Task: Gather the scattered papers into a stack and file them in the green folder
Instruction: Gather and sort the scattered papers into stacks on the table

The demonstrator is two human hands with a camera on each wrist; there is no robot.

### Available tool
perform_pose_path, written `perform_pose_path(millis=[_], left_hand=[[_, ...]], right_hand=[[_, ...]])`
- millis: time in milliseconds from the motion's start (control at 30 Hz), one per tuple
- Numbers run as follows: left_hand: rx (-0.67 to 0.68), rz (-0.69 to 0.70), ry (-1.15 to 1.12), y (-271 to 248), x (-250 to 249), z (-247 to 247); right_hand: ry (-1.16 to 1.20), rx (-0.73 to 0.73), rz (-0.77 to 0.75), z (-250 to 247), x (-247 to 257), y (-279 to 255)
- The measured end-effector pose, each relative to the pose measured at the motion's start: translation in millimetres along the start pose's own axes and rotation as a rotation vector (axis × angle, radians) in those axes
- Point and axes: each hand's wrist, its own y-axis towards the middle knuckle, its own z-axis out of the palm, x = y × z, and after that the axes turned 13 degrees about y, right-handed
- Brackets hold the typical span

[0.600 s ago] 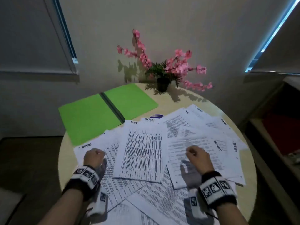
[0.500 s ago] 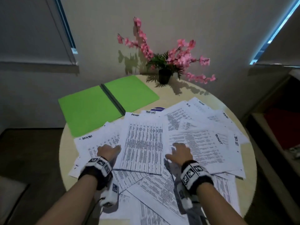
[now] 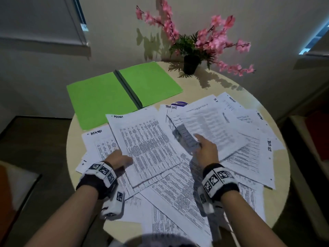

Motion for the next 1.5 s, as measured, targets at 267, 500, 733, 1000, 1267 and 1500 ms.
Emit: perform_pose_path(millis=[267,500,733,1000,1267,1500], left_hand=[[0.101,0.049,-0.538,2.8,15.7,-4.0],[-0.303,0.206,-0.243,0.3,15.3,14.6],[-0.464,-0.238,-0.124,8.0,49.9,-8.6],[-0.402,-0.03,-0.082,15.3,52.0,-18.4],[-0.469,-0.176,0.035,18.3,53.0,-21.7],[-0.362,-0.048,-0.175,29.8,32.9,-15.1]], right_hand=[[-0.158,0.754,-0.287,75.9,18.6,-50.5],[0.27,0.056,0.176,65.5,23.3,-20.4],[0.424,-0.001,0.536,97.9,44.0,-10.9],[-0.098,0.396,0.018,131.5,104.1,-30.2],[-0.188,0.109,0.18,6.6,48.2,-1.3],[-0.215,0.232,0.363,16.3,-11.2,-24.5]])
